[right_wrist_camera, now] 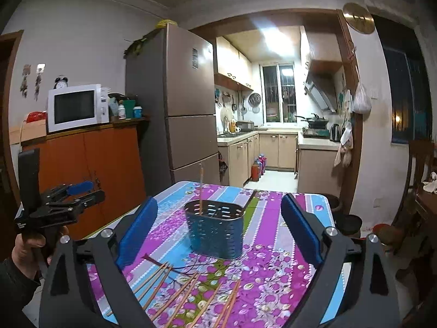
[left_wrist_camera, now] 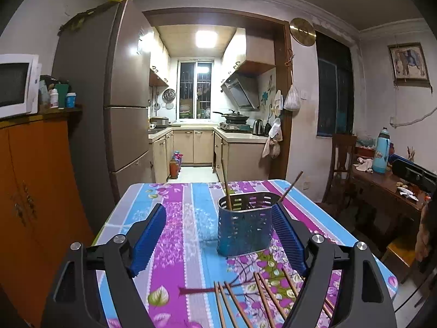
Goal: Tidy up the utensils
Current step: 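Withdraw both tools from the holder back toward the loose chopsticks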
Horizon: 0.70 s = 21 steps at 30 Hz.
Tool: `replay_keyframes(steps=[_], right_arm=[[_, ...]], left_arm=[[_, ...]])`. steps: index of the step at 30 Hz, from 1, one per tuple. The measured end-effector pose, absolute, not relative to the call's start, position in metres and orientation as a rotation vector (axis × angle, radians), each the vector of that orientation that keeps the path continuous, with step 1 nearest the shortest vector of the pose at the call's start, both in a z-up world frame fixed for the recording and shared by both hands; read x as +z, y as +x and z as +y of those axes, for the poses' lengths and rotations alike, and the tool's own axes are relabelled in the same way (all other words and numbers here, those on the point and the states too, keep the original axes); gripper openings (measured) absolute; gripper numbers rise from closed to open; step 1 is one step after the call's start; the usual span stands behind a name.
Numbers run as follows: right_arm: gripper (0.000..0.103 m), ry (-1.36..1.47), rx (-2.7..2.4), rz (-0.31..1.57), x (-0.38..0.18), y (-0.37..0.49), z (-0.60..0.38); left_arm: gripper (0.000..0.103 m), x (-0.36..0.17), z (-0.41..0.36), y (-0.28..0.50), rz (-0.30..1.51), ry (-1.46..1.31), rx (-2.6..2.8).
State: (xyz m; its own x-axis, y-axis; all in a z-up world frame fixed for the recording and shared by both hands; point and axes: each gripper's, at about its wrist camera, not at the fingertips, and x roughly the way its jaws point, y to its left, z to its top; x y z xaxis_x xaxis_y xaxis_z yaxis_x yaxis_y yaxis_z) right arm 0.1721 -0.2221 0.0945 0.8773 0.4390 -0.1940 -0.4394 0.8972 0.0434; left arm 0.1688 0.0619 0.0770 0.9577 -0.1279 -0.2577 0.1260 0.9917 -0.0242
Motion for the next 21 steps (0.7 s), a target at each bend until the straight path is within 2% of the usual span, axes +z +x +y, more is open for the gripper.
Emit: replay_keyframes(steps=[11,16,17,18,19,21], right_arm=[[0.091,-0.005,0.407,0.113,0.079,0.121,-0.213],[0.091,0.002,0.395,0.071,0.054,0.087,-0.212],[0.087,0.009,0.395,0.077,0.048,0.084,-0.212],[0.076,0.018,0.402,0.092,0.038,0.079,-0.212],[0.071,0.027,0.418,0.124,0.023,0.076,-0.210],[0.049,0.042,0.443,0.181,0.000,0.073,-0.205]], left_arm=[[0.080,0.064,0.063,0.131,0.215,-0.010,-0.093],[0.080,0.036,0.061,0.098,0.168,0.036,-0.059],[0.080,0.025,0.060,0.092,0.166,0.053,-0.053],[0.080,0.017,0.060,0.088,0.171,0.064,-0.053],[0.080,0.003,0.060,0.084,0.190,0.073,-0.059],[0.080,-0.025,0.062,0.077,0.238,0.080,-0.076]])
